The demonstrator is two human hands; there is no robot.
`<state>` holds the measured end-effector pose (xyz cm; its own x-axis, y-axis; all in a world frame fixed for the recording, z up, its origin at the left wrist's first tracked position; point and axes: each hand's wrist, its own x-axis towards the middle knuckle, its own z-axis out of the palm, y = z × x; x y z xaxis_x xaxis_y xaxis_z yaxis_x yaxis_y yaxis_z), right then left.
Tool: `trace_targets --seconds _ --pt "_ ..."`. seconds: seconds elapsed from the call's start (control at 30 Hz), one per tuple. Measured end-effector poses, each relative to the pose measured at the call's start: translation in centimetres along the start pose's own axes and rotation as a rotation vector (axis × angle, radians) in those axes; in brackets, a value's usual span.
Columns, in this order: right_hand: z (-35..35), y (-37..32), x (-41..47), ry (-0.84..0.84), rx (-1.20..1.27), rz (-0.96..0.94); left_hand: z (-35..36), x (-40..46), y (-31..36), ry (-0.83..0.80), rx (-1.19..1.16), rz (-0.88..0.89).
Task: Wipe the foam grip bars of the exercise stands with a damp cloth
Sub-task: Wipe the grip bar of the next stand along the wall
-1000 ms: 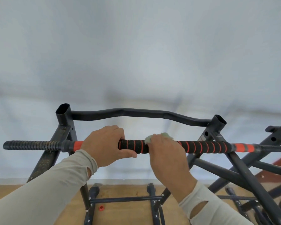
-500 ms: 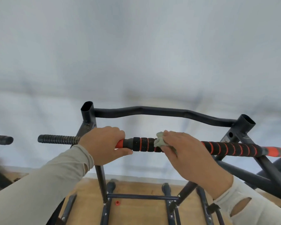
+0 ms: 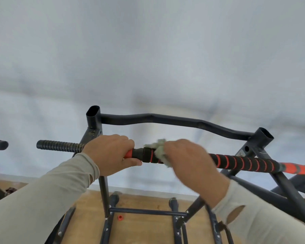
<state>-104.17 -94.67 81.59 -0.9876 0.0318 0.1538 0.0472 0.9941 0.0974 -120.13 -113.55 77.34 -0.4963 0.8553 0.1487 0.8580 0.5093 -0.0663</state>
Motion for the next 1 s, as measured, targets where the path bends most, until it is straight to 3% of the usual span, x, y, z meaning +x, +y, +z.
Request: trace_targets --seconds 0.13,0.27,0.4,0.5,0.6,0.73,0.83,0.93,1.0 --pt "-2.8 4.3 -0.4 -0.189 -0.257 0.193 0.1 0.0 0.0 0.006 -0.012 0.004" --pt "-1.6 1.6 0.8 -0.089 -0.054 0.194 0.1 0.0 0.0 0.010 -0.014 0.011" --pt "0.4 -5.2 2.3 0.090 0.080 0.105 0.1 0.0 0.0 0.031 -0.007 0.011" --pt "2.1 -5.3 1.8 0.218 0.166 -0.003 0.0 0.0 0.0 0.020 0.003 0.010" --pt "2.1 -1.3 0.1 0.160 0.154 -0.157 -0.1 0.1 0.1 -0.002 0.003 0.004" --pt "0.4 1.6 -2.8 0.067 -0.041 -0.311 0.0 0.2 -0.1 -0.016 -0.006 -0.002" --pt "-1.9 2.6 -3.7 0.003 0.069 -0.045 0.1 0.2 -0.1 -0.011 -0.016 -0.001" --pt "-3.2 3.7 -2.5 0.236 0.436 0.362 0.0 0.1 0.0 -0.019 -0.018 -0.002" --pt "-2.8 3.1 -1.2 0.374 0.543 0.466 -0.2 0.1 0.1 -0.031 -0.015 -0.011"
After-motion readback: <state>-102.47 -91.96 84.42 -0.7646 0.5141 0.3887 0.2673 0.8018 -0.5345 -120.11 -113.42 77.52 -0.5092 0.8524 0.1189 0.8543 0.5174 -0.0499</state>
